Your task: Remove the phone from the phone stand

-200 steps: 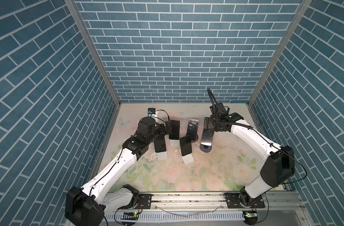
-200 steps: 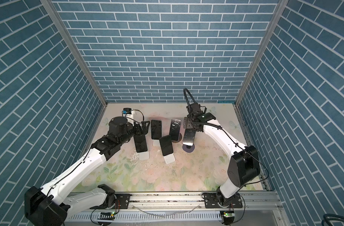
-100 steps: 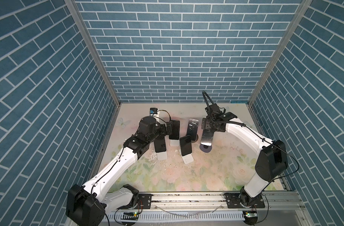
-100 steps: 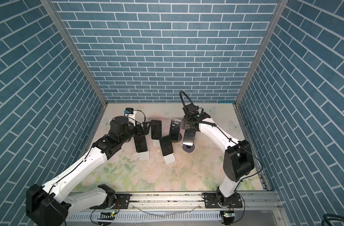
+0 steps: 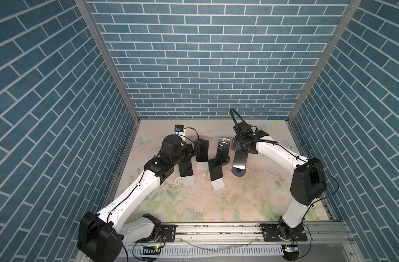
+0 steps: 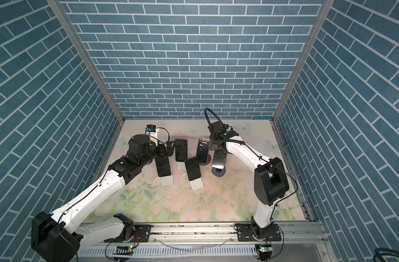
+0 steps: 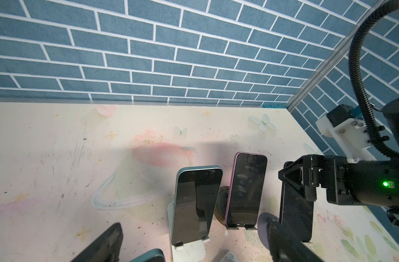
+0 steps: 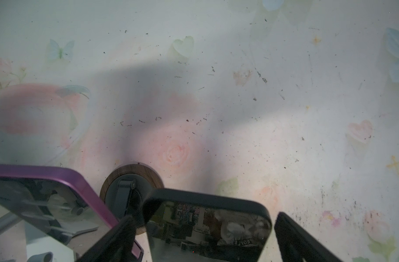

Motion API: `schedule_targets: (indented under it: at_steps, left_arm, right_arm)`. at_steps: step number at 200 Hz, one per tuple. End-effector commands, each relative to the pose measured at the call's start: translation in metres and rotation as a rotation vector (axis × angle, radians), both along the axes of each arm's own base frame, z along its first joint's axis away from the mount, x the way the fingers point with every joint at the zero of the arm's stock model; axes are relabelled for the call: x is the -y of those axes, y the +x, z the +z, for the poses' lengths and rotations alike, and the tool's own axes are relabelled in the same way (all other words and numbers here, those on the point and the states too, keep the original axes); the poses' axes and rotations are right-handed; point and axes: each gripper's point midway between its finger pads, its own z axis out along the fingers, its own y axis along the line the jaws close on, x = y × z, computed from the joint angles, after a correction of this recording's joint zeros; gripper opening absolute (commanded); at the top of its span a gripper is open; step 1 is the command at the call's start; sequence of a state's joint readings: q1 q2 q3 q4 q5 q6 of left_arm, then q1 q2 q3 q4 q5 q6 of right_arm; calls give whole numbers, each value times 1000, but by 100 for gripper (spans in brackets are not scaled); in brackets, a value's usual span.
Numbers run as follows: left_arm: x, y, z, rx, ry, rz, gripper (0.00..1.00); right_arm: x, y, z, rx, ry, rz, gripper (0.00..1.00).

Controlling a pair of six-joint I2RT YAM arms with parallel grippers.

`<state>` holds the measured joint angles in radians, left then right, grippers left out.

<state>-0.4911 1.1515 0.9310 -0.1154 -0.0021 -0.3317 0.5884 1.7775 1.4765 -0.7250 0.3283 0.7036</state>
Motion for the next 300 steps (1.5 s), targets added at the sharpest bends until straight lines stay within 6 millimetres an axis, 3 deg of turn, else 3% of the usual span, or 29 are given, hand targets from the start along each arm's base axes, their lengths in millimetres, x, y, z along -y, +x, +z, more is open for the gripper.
schedule_targets:
  at_steps: [1, 105, 238, 265, 300]
  left_arm:
    - [4, 1, -2, 11, 17, -19, 100]
    - [2, -1, -4, 20, 31, -24, 100]
    - [0, -1, -7, 26, 30, -15, 100]
    - [0, 0, -7, 27, 34, -15, 100]
    - [0, 0, -9, 24, 36, -11, 100]
  right_arm:
    - [0, 4, 2, 11, -10, -68, 96]
    - [-1, 5, -16, 8, -18, -125, 91]
    - [-5, 6, -24, -2, -10, -106, 55]
    - [-9, 7, -18, 9, 5, -80, 48]
    - [-14, 7, -4, 27, 36, -52, 47]
